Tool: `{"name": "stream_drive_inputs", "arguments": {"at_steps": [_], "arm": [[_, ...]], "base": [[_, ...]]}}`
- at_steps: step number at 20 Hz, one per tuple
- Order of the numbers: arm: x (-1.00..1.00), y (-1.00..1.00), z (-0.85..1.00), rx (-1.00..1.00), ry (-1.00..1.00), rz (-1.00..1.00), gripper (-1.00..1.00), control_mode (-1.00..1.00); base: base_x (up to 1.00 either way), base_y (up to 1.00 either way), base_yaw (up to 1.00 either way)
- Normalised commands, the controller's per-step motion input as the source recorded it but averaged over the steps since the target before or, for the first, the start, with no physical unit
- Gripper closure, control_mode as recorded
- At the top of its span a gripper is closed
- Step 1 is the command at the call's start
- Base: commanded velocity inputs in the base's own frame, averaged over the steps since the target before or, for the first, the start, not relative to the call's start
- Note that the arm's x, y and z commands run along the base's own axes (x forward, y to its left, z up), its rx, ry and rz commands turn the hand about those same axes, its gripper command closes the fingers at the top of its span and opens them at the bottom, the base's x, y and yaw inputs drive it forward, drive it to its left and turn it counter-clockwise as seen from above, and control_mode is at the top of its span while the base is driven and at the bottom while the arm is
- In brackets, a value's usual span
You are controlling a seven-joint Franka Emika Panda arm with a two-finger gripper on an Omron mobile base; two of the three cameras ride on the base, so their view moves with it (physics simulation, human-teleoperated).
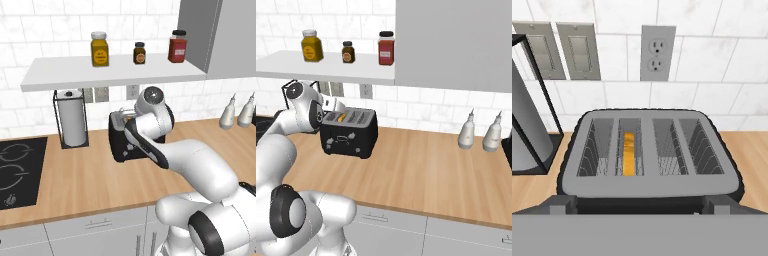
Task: Start the toaster. Once the lever pops up, take the bread to the plate on the dining counter.
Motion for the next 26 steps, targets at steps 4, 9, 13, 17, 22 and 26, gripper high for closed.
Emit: {"name": "stream_drive_inputs", "arguments": {"at_steps": [4, 9, 13, 17, 22, 26], "arm": [[0.0, 0.0, 0.0, 0.0, 0.0, 0.0, -1.0, -1.0], [0.0, 0.0, 0.0, 0.0, 0.0, 0.0, -1.0, -1.0], [0.0, 0.0, 0.0, 0.0, 0.0, 0.0, -1.0, -1.0], [0.0, 0.0, 0.0, 0.0, 0.0, 0.0, -1.0, -1.0], [0.0, 0.0, 0.0, 0.0, 0.0, 0.0, -1.0, -1.0], [0.0, 0.0, 0.0, 0.0, 0.0, 0.0, -1.0, -1.0]], "base": [[0.0, 0.0, 0.0], [0.0, 0.0, 0.0], [0.0, 0.0, 0.0], [0.0, 0.0, 0.0], [0.0, 0.0, 0.0], [0.0, 0.0, 0.0]]}}
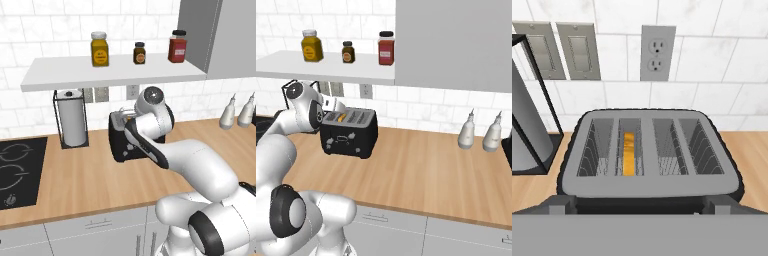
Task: Start the toaster. Once the lever pops up, take the bread to the plate on the dining counter.
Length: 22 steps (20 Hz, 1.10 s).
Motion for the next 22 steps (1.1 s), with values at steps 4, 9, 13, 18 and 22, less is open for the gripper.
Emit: {"name": "stream_drive_inputs", "arguments": {"at_steps": [4, 9, 13, 18, 22], "arm": [[0.0, 0.0, 0.0, 0.0, 0.0, 0.0, -1.0, -1.0], [0.0, 0.0, 0.0, 0.0, 0.0, 0.0, -1.0, -1.0], [0.0, 0.0, 0.0, 0.0, 0.0, 0.0, -1.0, -1.0], [0.0, 0.0, 0.0, 0.0, 0.0, 0.0, -1.0, -1.0], [0.0, 0.0, 0.0, 0.0, 0.0, 0.0, -1.0, -1.0]], "base": [[0.0, 0.0, 0.0], [0.0, 0.0, 0.0], [0.0, 0.0, 0.0], [0.0, 0.0, 0.0], [0.0, 0.0, 0.0]]}}
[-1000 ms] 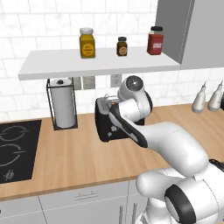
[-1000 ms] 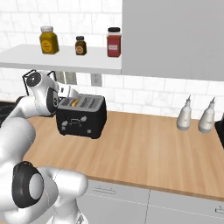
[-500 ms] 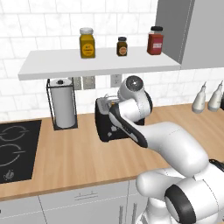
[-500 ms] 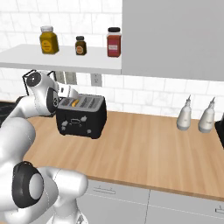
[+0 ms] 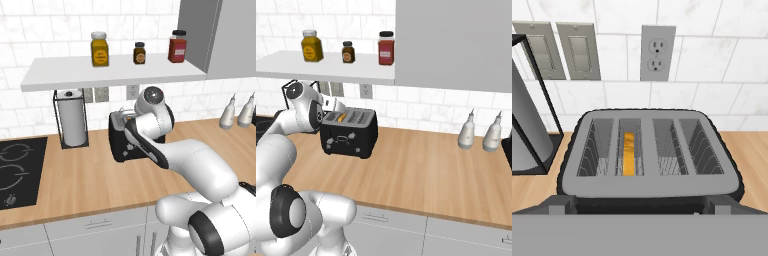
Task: Start the toaster. Once the lever pops up, take the bread to the plate on the dining counter.
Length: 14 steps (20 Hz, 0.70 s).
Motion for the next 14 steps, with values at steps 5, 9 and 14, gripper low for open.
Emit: {"name": "stream_drive_inputs", "arguments": {"at_steps": [5, 9, 14], "arm": [[0.0, 0.0, 0.0, 0.0, 0.0, 0.0, -1.0, -1.0], [0.0, 0.0, 0.0, 0.0, 0.0, 0.0, -1.0, -1.0], [0.0, 0.0, 0.0, 0.0, 0.0, 0.0, -1.0, -1.0]], "base": [[0.0, 0.0, 0.0], [0.0, 0.0, 0.0], [0.0, 0.0, 0.0]]}}
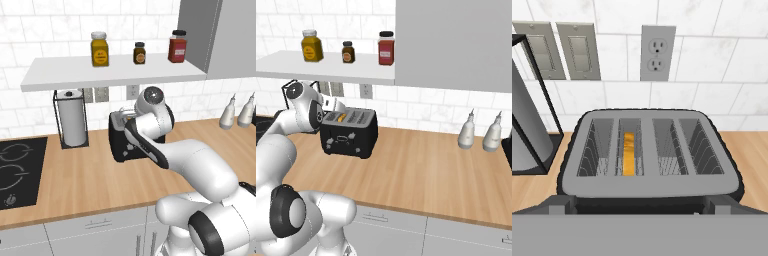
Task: Start the toaster. Once the lever pops up, take the bread to the plate on the dining counter.
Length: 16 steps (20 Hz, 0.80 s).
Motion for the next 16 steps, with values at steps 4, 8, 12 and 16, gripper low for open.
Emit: {"name": "stream_drive_inputs", "arguments": {"at_steps": [4, 8, 12, 16], "arm": [[0.0, 0.0, 0.0, 0.0, 0.0, 0.0, -1.0, -1.0], [0.0, 0.0, 0.0, 0.0, 0.0, 0.0, -1.0, -1.0], [0.0, 0.0, 0.0, 0.0, 0.0, 0.0, -1.0, -1.0], [0.0, 0.0, 0.0, 0.0, 0.0, 0.0, -1.0, -1.0]], "base": [[0.0, 0.0, 0.0], [0.0, 0.0, 0.0], [0.0, 0.0, 0.0], [0.0, 0.0, 0.0]]}}
